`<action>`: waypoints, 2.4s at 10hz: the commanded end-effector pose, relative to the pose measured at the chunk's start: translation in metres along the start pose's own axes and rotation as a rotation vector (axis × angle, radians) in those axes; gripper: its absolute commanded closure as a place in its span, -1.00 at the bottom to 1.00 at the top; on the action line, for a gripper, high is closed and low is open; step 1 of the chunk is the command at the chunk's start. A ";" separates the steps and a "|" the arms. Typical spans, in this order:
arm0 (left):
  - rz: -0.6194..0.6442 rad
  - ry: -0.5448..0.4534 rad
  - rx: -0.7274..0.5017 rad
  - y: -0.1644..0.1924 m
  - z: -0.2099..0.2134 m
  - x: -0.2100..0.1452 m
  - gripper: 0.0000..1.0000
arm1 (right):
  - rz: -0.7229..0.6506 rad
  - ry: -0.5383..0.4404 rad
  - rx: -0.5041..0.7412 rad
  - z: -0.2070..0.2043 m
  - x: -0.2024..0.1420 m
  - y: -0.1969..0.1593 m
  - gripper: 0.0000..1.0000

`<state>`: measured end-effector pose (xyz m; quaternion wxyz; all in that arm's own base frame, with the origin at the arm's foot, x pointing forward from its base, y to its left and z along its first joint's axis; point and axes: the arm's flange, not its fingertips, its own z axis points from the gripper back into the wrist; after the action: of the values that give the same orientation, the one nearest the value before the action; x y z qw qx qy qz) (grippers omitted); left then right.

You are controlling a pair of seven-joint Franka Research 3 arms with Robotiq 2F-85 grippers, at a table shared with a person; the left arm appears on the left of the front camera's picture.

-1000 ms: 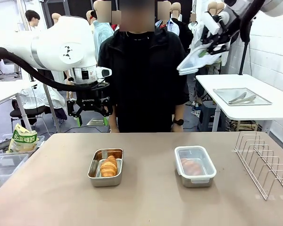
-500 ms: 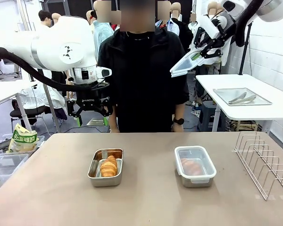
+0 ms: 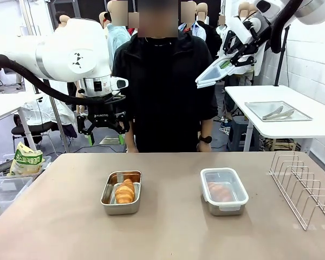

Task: Place the bread in airtight containers.
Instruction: Release when the human grabs the Airtight Container lid.

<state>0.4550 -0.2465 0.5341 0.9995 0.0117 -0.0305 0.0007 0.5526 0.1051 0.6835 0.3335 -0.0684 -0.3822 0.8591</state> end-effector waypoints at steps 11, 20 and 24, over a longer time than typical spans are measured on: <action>-0.003 -0.011 0.015 0.002 0.002 0.000 -1.00 | -0.015 0.025 0.005 0.001 0.001 -0.003 1.00; -0.003 -0.011 0.015 0.002 0.002 0.000 -1.00 | -0.015 0.025 0.005 0.001 0.001 -0.003 1.00; -0.003 -0.011 0.015 0.002 0.002 0.000 -1.00 | -0.007 -0.011 -0.009 0.002 0.002 -0.003 0.64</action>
<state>0.4550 -0.2465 0.5341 0.9995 0.0117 -0.0305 0.0007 0.5524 0.1055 0.6867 0.3333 -0.0698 -0.3842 0.8582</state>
